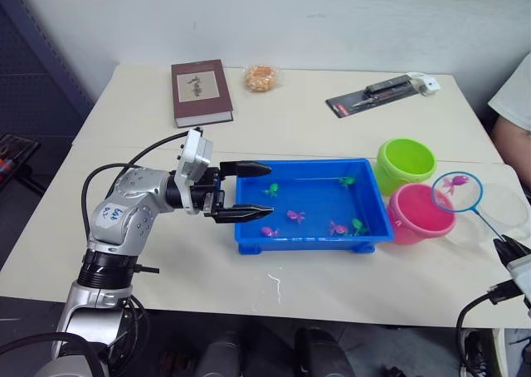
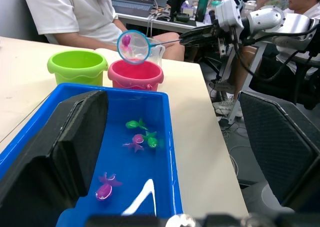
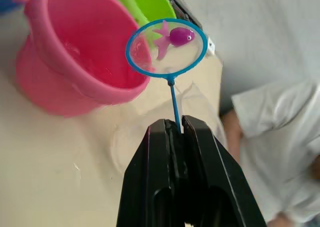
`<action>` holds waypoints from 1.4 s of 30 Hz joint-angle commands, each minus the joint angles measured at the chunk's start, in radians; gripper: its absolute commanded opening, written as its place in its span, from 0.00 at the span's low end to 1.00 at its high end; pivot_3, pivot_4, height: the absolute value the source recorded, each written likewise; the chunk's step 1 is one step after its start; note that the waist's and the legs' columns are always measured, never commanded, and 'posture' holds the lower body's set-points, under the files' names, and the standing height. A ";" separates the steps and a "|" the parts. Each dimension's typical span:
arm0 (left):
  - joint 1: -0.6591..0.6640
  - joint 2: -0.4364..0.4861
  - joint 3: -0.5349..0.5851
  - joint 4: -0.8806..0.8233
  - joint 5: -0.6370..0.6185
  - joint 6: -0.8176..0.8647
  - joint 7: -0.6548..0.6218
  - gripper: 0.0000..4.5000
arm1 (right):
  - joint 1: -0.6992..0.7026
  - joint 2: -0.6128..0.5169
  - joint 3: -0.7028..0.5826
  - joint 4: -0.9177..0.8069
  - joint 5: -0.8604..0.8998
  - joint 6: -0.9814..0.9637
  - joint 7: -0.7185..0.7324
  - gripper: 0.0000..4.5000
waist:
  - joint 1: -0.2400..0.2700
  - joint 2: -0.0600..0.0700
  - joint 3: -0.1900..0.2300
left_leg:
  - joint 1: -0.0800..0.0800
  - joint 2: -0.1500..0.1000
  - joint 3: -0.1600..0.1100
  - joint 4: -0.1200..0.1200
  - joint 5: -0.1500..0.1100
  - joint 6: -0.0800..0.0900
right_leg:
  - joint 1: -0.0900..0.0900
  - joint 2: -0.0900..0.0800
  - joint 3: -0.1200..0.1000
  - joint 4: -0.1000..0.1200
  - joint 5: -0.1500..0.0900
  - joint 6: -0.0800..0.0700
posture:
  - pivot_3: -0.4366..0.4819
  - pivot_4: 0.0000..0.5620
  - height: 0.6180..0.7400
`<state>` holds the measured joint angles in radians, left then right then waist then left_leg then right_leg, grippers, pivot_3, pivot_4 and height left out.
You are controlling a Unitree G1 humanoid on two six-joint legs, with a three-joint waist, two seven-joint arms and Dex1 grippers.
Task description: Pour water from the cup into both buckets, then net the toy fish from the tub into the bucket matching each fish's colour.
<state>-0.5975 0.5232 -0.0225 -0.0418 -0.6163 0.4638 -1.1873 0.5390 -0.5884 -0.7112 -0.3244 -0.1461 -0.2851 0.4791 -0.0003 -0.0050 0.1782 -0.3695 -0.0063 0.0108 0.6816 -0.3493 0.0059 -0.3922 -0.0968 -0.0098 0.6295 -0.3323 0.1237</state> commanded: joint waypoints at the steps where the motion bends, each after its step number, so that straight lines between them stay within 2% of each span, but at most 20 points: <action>1: 0.003 -0.003 0.004 -0.048 -0.002 -0.009 0.010 0.99 | 0.016 -0.029 -0.033 0.014 -0.129 -0.131 -0.085 0.00 | 0.000 0.000 0.000 | 0.000 0.000 0.000 0.000 0.000 0.000 | 0.000 0.000 0.000 0.000 0.000 0.000 | 0.48 0.27 0.99; 8: 0.010 -0.007 0.006 -0.052 -0.001 -0.013 0.020 0.99 | 0.045 -0.115 -0.045 0.067 -0.345 -0.255 -0.182 0.00 | -0.001 0.000 0.000 | 0.000 0.000 0.000 0.000 0.000 0.000 | 0.000 0.000 0.000 0.000 0.000 0.000 | 0.48 0.27 0.99; 10: 0.013 -0.006 0.009 -0.054 -0.001 -0.016 0.023 0.99 | 0.053 -0.124 -0.064 0.073 -0.447 -0.289 -0.263 0.00 | -0.001 0.000 0.000 | 0.000 0.000 0.001 0.000 0.000 0.000 | 0.000 0.000 0.000 0.000 0.000 0.000 | 0.48 0.27 0.99; 15: 0.022 -0.005 0.012 -0.061 -0.001 -0.017 0.030 0.99 | 0.064 -0.122 -0.070 0.085 -0.537 -0.303 -0.356 0.00 | 0.000 0.000 0.000 | 0.000 0.000 0.001 0.000 0.000 0.000 | 0.000 0.000 0.000 0.000 0.000 0.000 | 0.48 0.27 0.99; 18: 0.027 -0.005 0.012 -0.065 -0.003 -0.019 0.035 0.99 | 0.067 -0.109 -0.045 0.066 -0.536 -0.322 -0.380 0.00 | -0.001 0.000 0.000 | 0.000 0.000 0.000 0.000 0.000 0.000 | 0.000 0.000 0.000 0.000 0.000 0.000 | 0.48 0.27 0.99; 26: 0.026 -0.004 0.012 -0.060 -0.004 -0.019 0.036 0.99 | 0.084 -0.084 -0.077 0.051 -0.507 -0.269 -0.394 0.00 | -0.001 0.000 0.000 | 0.001 0.000 0.001 0.000 0.000 -0.001 | 0.000 0.000 0.001 0.000 0.000 0.000 | 0.48 0.27 0.99; 29: 0.027 -0.005 0.010 -0.058 -0.005 -0.016 0.036 0.99 | 0.115 -0.077 -0.036 0.015 -0.511 -0.307 -0.377 0.00 | -0.001 0.000 0.000 | 0.001 0.000 0.001 0.000 0.000 0.000 | 0.000 0.000 0.001 0.000 0.000 0.000 | 0.48 0.27 0.99; 31: 0.025 -0.003 0.009 -0.054 -0.003 -0.017 0.033 0.99 | 0.107 -0.068 -0.069 0.038 -0.524 -0.272 -0.406 0.00 | -0.002 0.000 0.000 | 0.001 0.000 0.001 0.000 0.000 0.000 | 0.000 0.000 0.001 0.000 0.000 0.000 | 0.48 0.27 0.99; 35: 0.019 -0.003 0.008 -0.044 0.000 -0.018 0.030 0.99 | 0.119 -0.058 -0.023 0.004 -0.522 -0.297 -0.397 0.00 | -0.002 0.000 0.000 | 0.001 0.000 0.001 0.001 0.000 0.000 | 0.000 0.000 0.001 0.000 0.000 0.000 | 0.48 0.27 0.99; 42: 0.018 -0.011 0.004 -0.050 -0.002 -0.014 0.035 0.99 | 0.104 -0.053 -0.038 0.021 -0.499 -0.261 -0.410 0.00 | -0.002 0.000 0.000 | 0.001 0.000 0.001 0.001 0.000 0.000 | 0.000 0.000 0.001 0.001 0.000 0.000 | 0.48 0.27 0.99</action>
<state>-0.5744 0.5135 -0.0214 -0.0661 -0.6164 0.4569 -1.1528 0.6405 -0.6431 -0.7166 -0.2969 -0.6791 -0.5533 0.0817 -0.0018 -0.0046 0.1779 -0.3684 -0.0061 0.0122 0.6824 -0.3490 0.0054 -0.3921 -0.0963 -0.0086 0.6303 -0.3323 0.1236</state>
